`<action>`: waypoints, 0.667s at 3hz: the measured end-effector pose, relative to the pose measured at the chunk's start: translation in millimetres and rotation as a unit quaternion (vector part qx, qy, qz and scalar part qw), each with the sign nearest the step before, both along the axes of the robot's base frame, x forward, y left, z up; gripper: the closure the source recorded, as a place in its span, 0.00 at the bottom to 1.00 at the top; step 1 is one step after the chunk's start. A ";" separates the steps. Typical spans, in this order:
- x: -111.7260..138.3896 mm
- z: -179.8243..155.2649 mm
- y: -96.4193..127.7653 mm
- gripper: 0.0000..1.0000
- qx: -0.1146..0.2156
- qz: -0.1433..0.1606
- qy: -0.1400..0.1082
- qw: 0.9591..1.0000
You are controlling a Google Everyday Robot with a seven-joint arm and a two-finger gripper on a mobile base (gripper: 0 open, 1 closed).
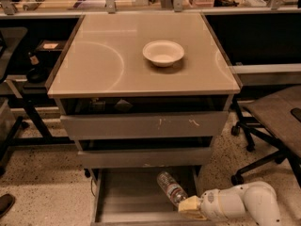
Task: Place water bottle into bottom drawer
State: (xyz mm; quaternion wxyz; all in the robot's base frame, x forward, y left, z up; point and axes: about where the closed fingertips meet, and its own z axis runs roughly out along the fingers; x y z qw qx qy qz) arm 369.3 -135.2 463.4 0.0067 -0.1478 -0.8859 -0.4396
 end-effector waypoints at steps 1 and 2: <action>1.0 -24.7 8.7 1.00 0.015 0.004 0.021 1.000; 1.0 -25.6 8.9 1.00 0.015 0.004 0.022 1.000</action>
Offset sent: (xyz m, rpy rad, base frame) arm 0.0009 0.0078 -0.0223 0.0266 0.0376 0.0083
